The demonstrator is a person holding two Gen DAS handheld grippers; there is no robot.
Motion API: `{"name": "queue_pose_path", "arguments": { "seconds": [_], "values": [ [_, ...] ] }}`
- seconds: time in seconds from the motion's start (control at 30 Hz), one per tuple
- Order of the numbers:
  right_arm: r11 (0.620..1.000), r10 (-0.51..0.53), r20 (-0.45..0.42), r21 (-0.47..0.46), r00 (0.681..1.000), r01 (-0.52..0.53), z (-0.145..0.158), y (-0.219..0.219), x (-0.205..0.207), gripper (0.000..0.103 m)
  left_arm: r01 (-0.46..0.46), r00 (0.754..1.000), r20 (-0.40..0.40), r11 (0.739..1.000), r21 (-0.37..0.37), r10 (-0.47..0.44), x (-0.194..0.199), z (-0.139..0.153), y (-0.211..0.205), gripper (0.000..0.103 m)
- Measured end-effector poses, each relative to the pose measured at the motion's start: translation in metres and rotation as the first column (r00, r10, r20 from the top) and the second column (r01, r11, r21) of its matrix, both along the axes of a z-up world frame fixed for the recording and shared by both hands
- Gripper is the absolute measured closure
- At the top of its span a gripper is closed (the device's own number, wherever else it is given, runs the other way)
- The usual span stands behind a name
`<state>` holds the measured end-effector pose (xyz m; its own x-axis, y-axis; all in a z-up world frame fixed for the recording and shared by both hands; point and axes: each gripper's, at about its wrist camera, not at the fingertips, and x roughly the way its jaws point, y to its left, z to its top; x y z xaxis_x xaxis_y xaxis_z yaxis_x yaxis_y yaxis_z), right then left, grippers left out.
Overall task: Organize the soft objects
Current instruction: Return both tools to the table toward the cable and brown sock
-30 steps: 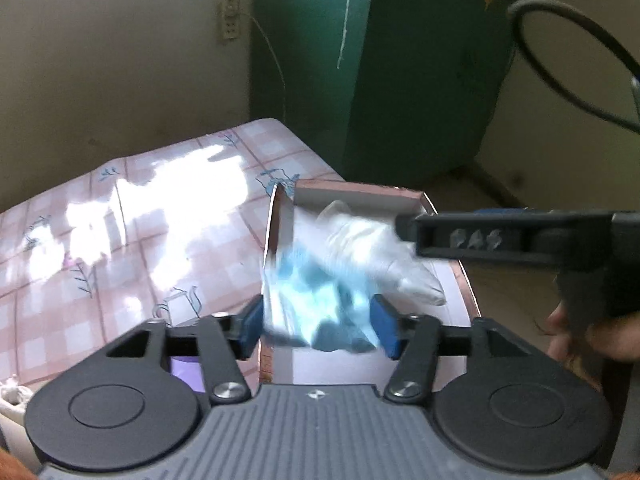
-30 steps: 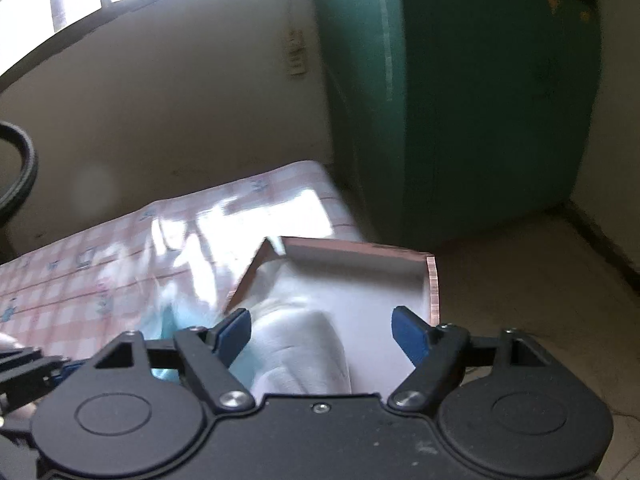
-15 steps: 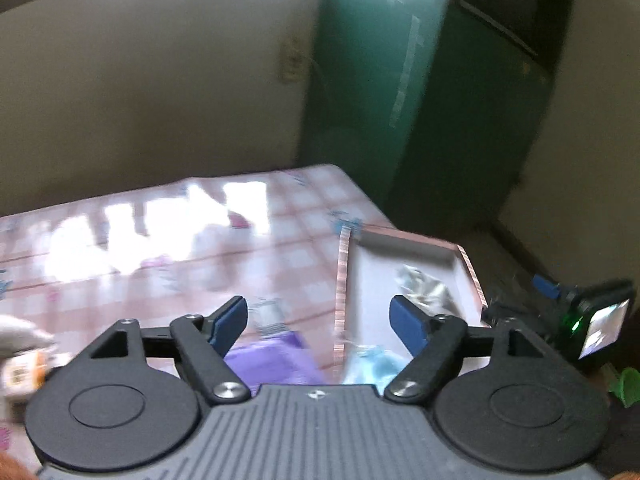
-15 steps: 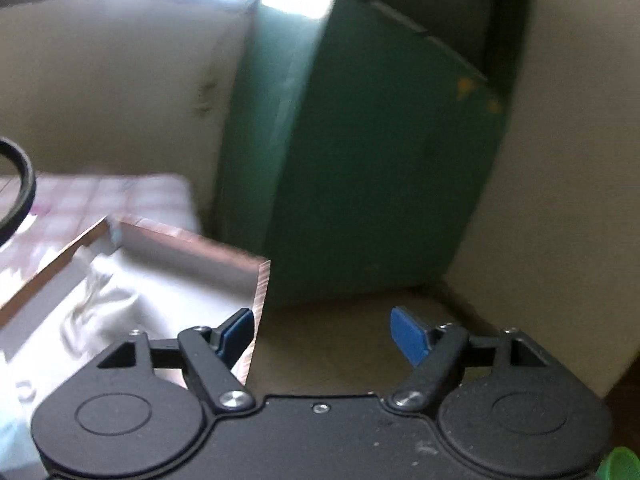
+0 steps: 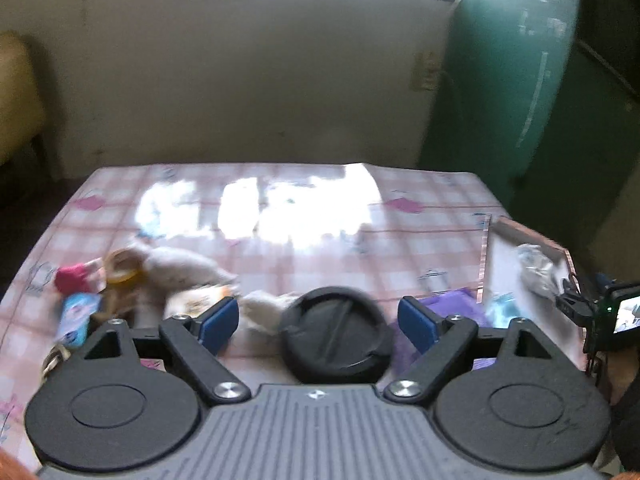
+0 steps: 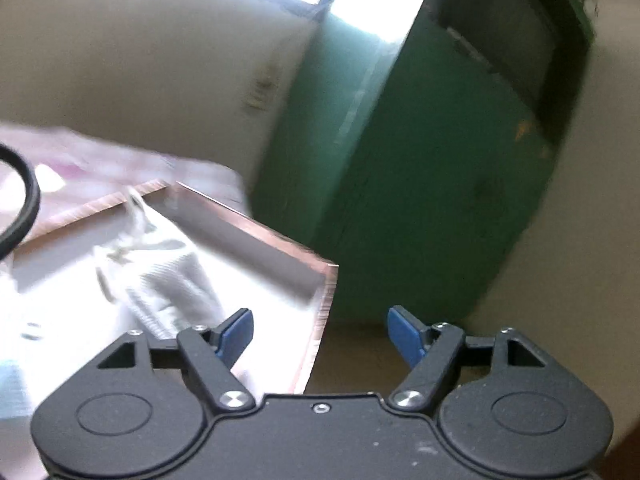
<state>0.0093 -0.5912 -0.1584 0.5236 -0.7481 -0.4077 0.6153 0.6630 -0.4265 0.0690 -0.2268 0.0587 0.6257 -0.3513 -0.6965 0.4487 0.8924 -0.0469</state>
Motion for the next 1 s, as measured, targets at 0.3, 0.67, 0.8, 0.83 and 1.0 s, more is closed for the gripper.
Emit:
{"name": "queue_pose_path", "arguments": {
  "seconds": [0.3, 0.67, 0.8, 0.83, 1.0],
  "values": [
    [0.971, 0.239, 0.008, -0.017, 0.971, -0.239, -0.026, -0.021, 0.011, 0.033, -0.014, 1.0, 0.009, 1.0, 0.016, 0.014, 0.003, -0.004, 0.013, 0.013],
    [0.924, 0.38, -0.029, -0.02, 0.924, -0.381, -0.017, 0.004, 0.008, 0.024, -0.092, 0.996, -0.016, 0.995, 0.025, 0.093, 0.004, -0.013, 0.045, 0.013],
    [0.936, 0.305, -0.056, -0.166, 0.951, -0.31, 0.021, 0.02, -0.002, 0.023, -0.138, 0.99, -0.02, 0.99, 0.037, 0.139, 0.003, -0.013, 0.074, 0.011],
    [0.934, 0.293, -0.059, -0.194, 0.954, -0.299, 0.034, 0.027, -0.006, 0.022, -0.153, 0.988, -0.027, 0.988, 0.037, 0.154, 0.003, -0.015, 0.083, 0.011],
    [0.909, 0.416, 0.076, -0.04, 0.906, -0.414, 0.108, 0.081, -0.029, 0.012, -0.221, 0.974, -0.04, 0.974, 0.046, 0.223, 0.005, -0.022, 0.124, 0.011]
  ]
}}
